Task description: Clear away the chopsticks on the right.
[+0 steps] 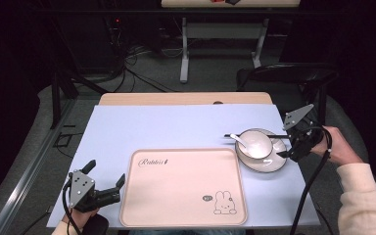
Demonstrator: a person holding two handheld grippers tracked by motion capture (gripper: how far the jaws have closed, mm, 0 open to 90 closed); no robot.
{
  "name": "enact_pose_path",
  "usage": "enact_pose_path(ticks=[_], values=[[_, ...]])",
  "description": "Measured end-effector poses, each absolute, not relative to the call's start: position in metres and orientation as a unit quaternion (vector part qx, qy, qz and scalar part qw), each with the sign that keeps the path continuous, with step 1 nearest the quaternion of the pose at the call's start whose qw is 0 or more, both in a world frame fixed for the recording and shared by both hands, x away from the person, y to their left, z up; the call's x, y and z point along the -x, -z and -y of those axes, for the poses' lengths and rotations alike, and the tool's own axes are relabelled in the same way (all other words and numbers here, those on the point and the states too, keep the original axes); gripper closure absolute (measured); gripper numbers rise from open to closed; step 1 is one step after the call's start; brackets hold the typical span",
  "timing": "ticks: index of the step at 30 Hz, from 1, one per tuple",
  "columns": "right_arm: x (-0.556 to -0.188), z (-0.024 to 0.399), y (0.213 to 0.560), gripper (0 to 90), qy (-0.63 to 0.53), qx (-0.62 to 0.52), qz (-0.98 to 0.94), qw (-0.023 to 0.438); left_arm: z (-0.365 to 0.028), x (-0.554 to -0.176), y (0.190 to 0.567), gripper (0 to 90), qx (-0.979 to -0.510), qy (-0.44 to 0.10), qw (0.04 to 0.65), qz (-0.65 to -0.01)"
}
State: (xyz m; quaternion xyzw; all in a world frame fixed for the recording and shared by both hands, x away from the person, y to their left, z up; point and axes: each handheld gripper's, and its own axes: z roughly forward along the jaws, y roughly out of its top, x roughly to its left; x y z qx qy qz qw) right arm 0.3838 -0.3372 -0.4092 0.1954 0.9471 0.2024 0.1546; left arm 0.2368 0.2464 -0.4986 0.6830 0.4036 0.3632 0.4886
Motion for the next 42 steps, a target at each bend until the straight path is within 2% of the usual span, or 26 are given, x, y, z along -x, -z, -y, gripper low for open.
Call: enact_pose_path(ticks=[15,19,25,27,34,38,42], values=[[-0.439,0.340,0.415,1.5,-0.148,-0.199,-0.959,0.136,-0.246,-0.237,0.499,0.0,-0.684,-0.363,0.489,-0.403],[-0.447,0.341,0.418,4.3,-0.139,-0.203,-0.960,0.131,-0.246,-0.237,0.499,0.0,-0.684,-0.362,0.488,-0.403],[-0.463,0.339,0.433,17.5,-0.122,-0.198,-0.964,0.127,-0.246,-0.237,0.499,0.0,-0.684,-0.362,0.489,-0.402],[-0.467,0.339,0.438,28.4,-0.115,-0.205,-0.964,0.124,-0.246,-0.237,0.499,0.0,-0.684,-0.362,0.489,-0.403],[-0.474,0.330,0.461,46.3,-0.055,-0.184,-0.973,0.129,-0.246,-0.237,0.499,0.0,-0.684,-0.363,0.489,-0.402],[-0.478,0.324,0.469,59.9,-0.039,-0.175,-0.975,0.131,-0.246,-0.237,0.499,0.0,-0.684,-0.363,0.488,-0.402],[-0.481,0.323,0.473,66.6,-0.031,-0.168,-0.976,0.133,-0.246,-0.237,0.499,0.0,-0.684,-0.363,0.489,-0.402]])
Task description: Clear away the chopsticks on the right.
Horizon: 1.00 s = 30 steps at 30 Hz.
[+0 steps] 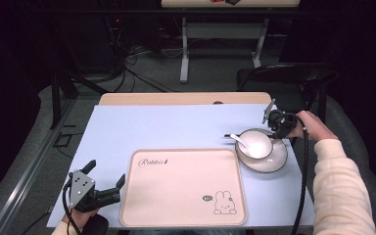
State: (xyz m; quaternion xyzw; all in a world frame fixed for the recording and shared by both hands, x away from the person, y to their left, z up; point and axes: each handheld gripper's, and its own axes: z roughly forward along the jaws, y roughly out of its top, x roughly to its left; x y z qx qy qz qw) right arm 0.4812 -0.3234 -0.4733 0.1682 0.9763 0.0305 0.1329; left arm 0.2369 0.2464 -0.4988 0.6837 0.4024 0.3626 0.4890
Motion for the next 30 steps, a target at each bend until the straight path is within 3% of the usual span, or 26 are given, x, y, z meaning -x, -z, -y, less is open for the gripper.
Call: enact_pose_path(ticks=[12,25,30], values=[[-0.483,0.321,0.490,76.2,-0.013,-0.146,-0.982,0.119,-0.246,-0.237,0.499,0.0,-0.684,-0.363,0.488,-0.403],[-0.485,0.320,0.491,76.4,-0.004,-0.132,-0.983,0.127,-0.246,-0.237,0.499,0.0,-0.683,-0.364,0.488,-0.404],[-0.483,0.322,0.490,76.7,0.004,-0.142,-0.984,0.111,-0.246,-0.237,0.499,0.0,-0.683,-0.364,0.488,-0.404]])
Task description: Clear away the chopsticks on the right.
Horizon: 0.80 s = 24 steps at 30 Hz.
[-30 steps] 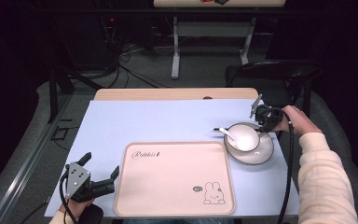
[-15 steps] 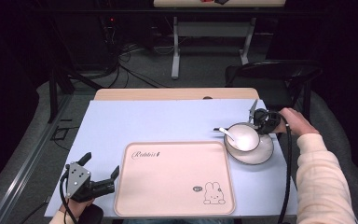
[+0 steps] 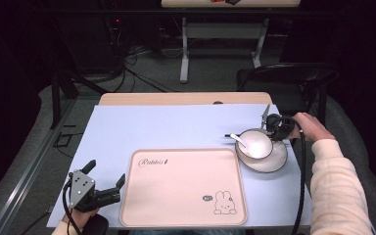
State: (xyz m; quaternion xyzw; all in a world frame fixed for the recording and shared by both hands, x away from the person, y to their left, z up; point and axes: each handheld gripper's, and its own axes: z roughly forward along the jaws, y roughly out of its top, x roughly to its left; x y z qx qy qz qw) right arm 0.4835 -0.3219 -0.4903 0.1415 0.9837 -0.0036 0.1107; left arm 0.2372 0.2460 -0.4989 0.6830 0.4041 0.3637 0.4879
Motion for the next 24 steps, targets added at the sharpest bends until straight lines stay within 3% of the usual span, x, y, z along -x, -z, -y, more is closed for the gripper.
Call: enact_pose_path(ticks=[11,24], values=[[-0.485,0.322,0.493,75.2,0.013,-0.132,-0.984,0.121,-0.246,-0.237,0.499,0.0,-0.683,-0.364,0.487,-0.404],[-0.487,0.321,0.502,84.5,0.007,-0.134,-0.986,0.100,-0.246,-0.237,0.499,0.0,-0.684,-0.364,0.487,-0.404]])
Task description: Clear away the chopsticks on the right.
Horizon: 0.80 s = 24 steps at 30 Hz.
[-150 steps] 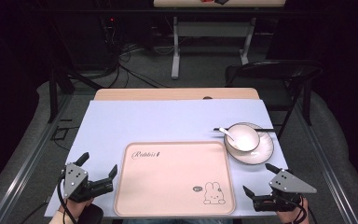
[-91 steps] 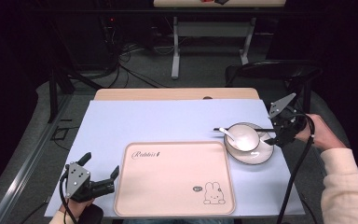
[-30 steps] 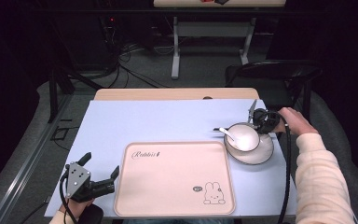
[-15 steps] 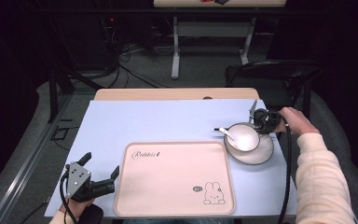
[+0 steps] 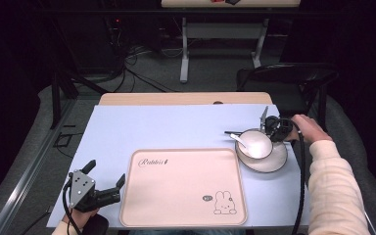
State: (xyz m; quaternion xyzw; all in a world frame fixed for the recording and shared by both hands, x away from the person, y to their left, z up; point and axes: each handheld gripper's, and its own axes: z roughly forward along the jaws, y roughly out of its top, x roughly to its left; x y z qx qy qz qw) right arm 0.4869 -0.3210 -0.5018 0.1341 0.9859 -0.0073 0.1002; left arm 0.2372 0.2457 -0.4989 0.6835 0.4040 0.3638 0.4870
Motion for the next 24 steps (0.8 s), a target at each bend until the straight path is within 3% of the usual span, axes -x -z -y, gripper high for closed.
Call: enact_pose_path(ticks=[24], values=[[-0.478,0.328,0.472,85.0,-0.036,-0.175,-0.975,0.130,-0.245,-0.238,0.499,0.0,-0.685,-0.364,0.486,-0.403]])
